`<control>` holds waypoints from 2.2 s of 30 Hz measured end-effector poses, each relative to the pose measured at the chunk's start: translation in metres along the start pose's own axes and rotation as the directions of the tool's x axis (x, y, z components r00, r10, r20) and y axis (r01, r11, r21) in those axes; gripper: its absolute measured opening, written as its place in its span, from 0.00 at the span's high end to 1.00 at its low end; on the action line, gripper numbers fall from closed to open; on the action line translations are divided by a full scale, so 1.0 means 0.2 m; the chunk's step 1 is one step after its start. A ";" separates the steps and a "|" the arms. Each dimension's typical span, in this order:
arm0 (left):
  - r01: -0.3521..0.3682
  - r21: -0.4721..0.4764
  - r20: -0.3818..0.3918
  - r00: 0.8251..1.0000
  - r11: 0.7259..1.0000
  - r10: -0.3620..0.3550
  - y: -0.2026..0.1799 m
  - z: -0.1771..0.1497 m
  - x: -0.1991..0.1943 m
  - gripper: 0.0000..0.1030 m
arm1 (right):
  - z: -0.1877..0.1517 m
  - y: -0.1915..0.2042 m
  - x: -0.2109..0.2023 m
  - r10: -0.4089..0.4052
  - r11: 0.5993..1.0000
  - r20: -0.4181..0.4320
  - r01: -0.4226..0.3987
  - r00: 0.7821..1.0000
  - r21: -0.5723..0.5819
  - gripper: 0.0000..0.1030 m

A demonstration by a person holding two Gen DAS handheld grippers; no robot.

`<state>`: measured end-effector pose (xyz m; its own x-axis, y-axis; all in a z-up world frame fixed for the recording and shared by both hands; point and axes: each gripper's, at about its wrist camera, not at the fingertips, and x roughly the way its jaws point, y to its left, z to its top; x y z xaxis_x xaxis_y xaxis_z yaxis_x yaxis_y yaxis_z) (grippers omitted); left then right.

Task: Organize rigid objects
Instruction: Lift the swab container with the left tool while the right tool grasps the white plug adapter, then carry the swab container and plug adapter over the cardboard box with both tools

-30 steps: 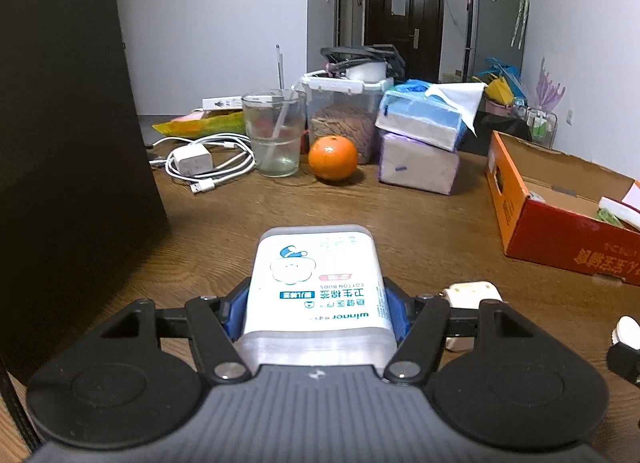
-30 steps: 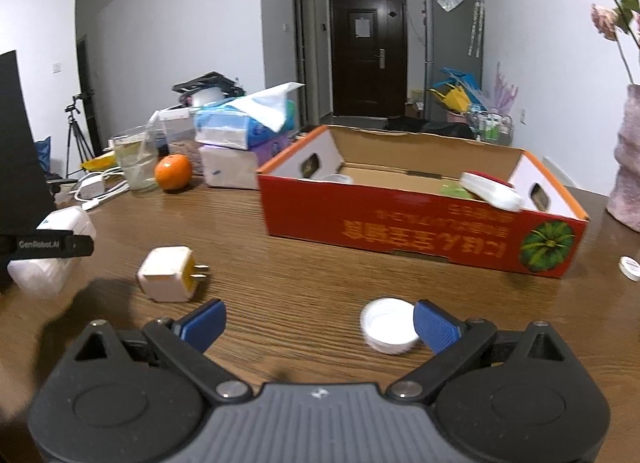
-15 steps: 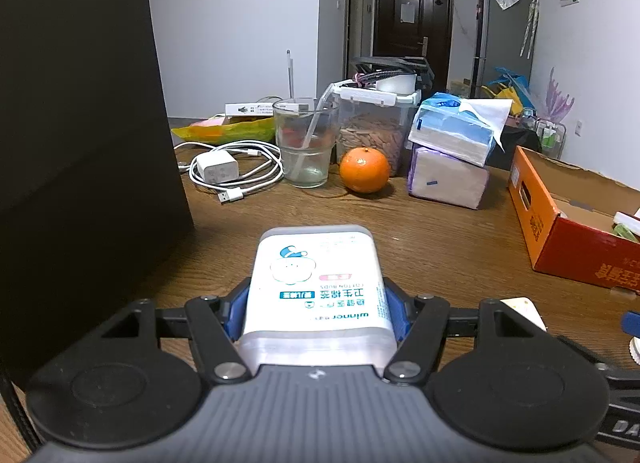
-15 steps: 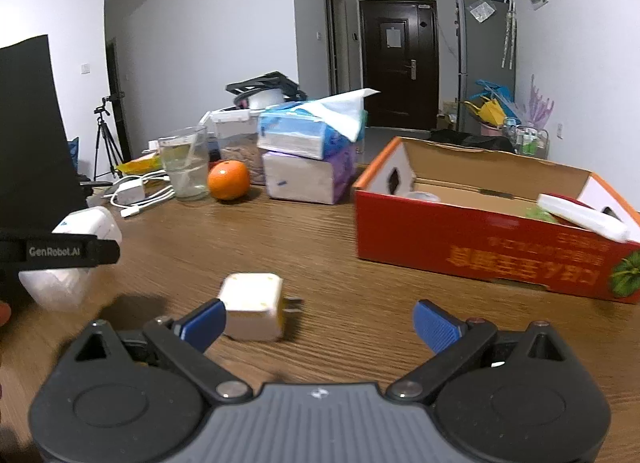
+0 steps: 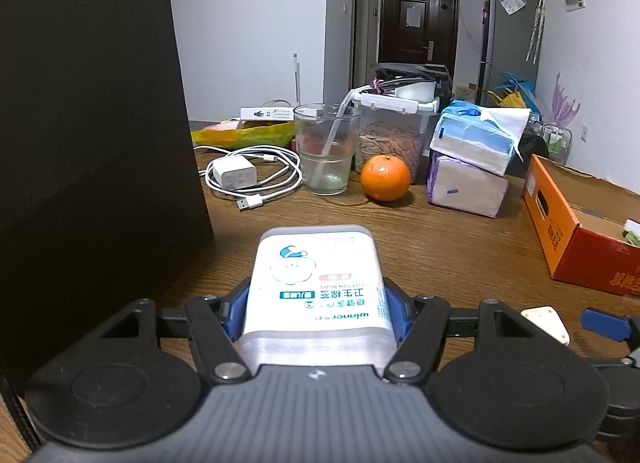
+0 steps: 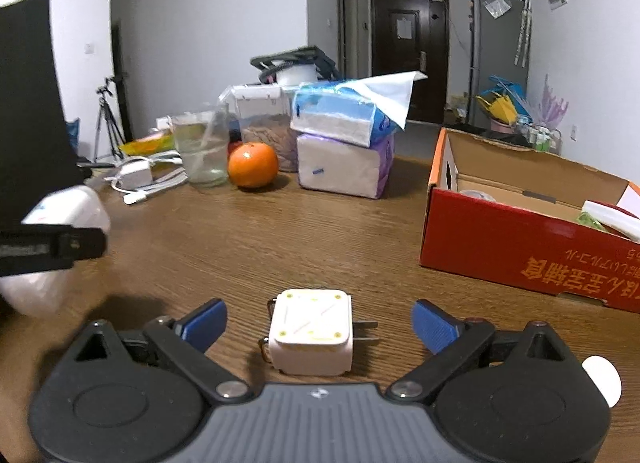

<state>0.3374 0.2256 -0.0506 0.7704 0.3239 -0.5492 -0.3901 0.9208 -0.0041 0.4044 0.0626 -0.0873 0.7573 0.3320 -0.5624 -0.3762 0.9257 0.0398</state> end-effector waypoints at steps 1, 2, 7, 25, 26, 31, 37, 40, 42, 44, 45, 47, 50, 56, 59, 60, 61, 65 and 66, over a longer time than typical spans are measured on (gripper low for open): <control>0.000 -0.001 -0.001 1.000 1.000 0.000 0.00 0.00 0.00 0.36 | 0.00 0.01 0.02 -0.009 1.000 -0.010 0.009 1.000 -0.003 0.09; 0.000 -0.002 -0.002 1.000 1.000 0.000 0.00 0.00 0.00 0.36 | 0.00 0.02 0.03 -0.013 1.000 -0.021 0.013 1.000 -0.003 0.10; 0.001 0.000 -0.003 1.000 1.000 -0.001 0.01 0.00 0.01 0.36 | 0.00 0.03 0.07 -0.011 1.000 -0.035 0.011 0.999 -0.003 0.21; -0.014 0.001 -0.007 1.000 1.000 0.014 0.00 -0.01 0.02 0.35 | 0.01 0.01 0.03 0.023 1.000 -0.021 -0.023 1.000 -0.012 0.37; -0.016 0.001 -0.005 1.000 1.000 0.016 -0.01 -0.01 0.02 0.35 | 0.01 0.01 0.02 0.024 1.000 -0.016 -0.024 1.000 -0.011 0.37; -0.037 0.009 0.007 0.999 0.999 0.037 -0.03 -0.02 0.02 0.35 | 0.04 -0.04 -0.04 0.025 1.000 0.018 -0.025 1.000 0.011 0.37; -0.029 0.009 -0.001 1.000 1.000 0.029 -0.07 -0.03 0.01 0.35 | 0.07 -0.12 -0.11 0.017 0.999 0.055 -0.019 0.998 0.045 0.37; -0.022 0.013 -0.004 1.000 1.000 0.022 -0.12 -0.04 0.00 0.35 | 0.08 -0.16 -0.14 0.012 0.998 0.069 -0.016 0.998 0.054 0.37; -0.014 0.011 -0.004 1.000 1.000 0.014 -0.15 -0.04 -0.01 0.35 | 0.09 -0.19 -0.17 0.009 0.998 0.080 -0.013 0.997 0.058 0.37; -0.008 0.010 -0.003 1.000 1.000 0.008 -0.17 -0.04 -0.02 0.35 | 0.09 -0.22 -0.19 0.006 0.998 0.090 -0.011 0.996 0.061 0.37; -0.006 0.012 -0.002 1.000 1.000 0.006 -0.19 -0.04 -0.03 0.35 | 0.10 -0.23 -0.20 0.004 0.998 0.095 -0.010 0.995 0.061 0.37; -0.003 0.018 0.002 1.000 1.000 0.003 -0.22 -0.03 -0.04 0.35 | 0.10 -0.27 -0.22 0.001 0.998 0.105 -0.008 0.994 0.064 0.37; 0.001 0.020 0.012 1.000 1.000 -0.002 -0.27 -0.02 -0.06 0.35 | 0.11 -0.32 -0.25 -0.005 0.998 0.119 -0.003 0.993 0.068 0.37; 0.027 0.022 0.031 0.999 0.999 -0.028 -0.38 0.02 -0.09 0.35 | 0.14 -0.42 -0.29 -0.026 0.996 0.149 0.014 0.988 0.084 0.37; 0.043 0.031 0.039 0.998 0.999 -0.044 -0.45 0.05 -0.10 0.35 | 0.15 -0.46 -0.31 -0.037 0.996 0.164 0.023 0.986 0.091 0.37; 0.050 0.033 0.043 0.998 0.998 -0.052 -0.47 0.06 -0.10 0.35 | 0.16 -0.48 -0.31 -0.041 0.995 0.168 0.025 0.985 0.093 0.37; 0.056 0.035 0.047 0.997 0.998 -0.058 -0.50 0.06 -0.11 0.35 | 0.16 -0.50 -0.32 -0.045 0.995 0.172 0.029 0.984 0.096 0.37; 0.080 0.039 0.062 0.995 0.996 -0.082 -0.59 0.09 -0.12 0.35 | 0.18 -0.57 -0.33 -0.063 0.993 0.183 0.043 0.981 0.109 0.37; 0.086 0.039 0.065 0.994 0.996 -0.089 -0.62 0.10 -0.12 0.35 | 0.18 -0.58 -0.34 -0.067 0.993 0.184 0.047 0.981 0.112 0.37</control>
<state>0.3769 0.1076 -0.0201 0.8329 0.2545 -0.4914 -0.3022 0.9531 -0.0186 0.4168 -0.0611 -0.0242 0.8662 0.2971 -0.4019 -0.2782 0.9546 0.1061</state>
